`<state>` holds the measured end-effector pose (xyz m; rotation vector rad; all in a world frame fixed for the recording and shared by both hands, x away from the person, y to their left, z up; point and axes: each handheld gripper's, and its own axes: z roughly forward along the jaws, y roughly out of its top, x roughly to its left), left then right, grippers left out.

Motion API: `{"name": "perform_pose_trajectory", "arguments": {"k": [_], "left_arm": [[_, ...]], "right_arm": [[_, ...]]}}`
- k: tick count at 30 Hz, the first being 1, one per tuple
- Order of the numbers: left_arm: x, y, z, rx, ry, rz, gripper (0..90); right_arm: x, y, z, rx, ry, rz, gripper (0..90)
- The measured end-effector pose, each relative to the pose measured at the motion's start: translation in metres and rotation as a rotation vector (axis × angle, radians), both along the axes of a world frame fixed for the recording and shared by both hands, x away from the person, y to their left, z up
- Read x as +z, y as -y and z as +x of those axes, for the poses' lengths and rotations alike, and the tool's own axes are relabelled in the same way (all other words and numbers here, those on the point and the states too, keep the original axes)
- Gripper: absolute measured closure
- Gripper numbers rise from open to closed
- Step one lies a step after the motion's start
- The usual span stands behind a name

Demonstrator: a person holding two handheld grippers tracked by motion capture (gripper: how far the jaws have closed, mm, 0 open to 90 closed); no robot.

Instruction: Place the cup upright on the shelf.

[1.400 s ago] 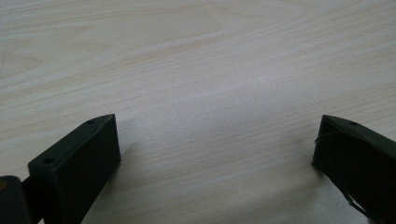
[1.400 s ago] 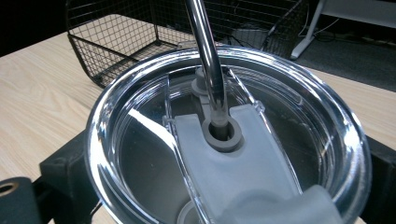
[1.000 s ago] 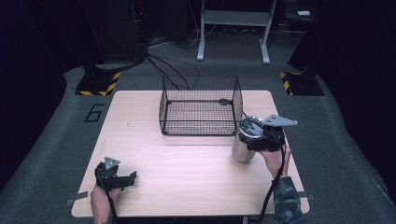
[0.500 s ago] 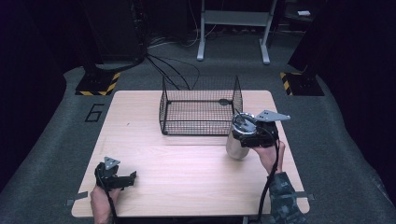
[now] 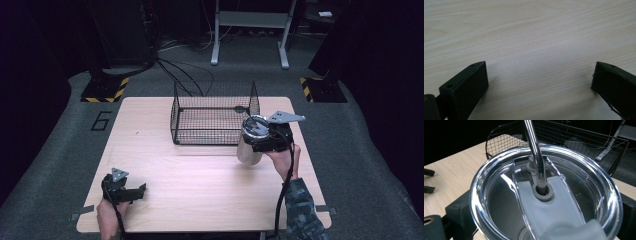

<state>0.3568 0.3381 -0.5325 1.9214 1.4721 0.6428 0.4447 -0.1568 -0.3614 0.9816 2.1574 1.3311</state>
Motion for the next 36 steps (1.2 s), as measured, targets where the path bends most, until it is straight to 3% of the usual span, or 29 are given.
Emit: {"name": "perform_pose_trajectory", "arguments": {"k": [19, 36], "left_arm": [[0.0, 0.0, 0.0, 0.0, 0.001, 0.0, 0.4], [0.0, 0.0, 0.0, -0.004, -0.007, 0.003, 0.4]], "right_arm": [[0.017, -0.013, 0.015, 0.019, -0.009, -0.007, 3.6], [0.044, -0.025, 0.029, 0.041, 0.015, -0.017, 3.6]]}}
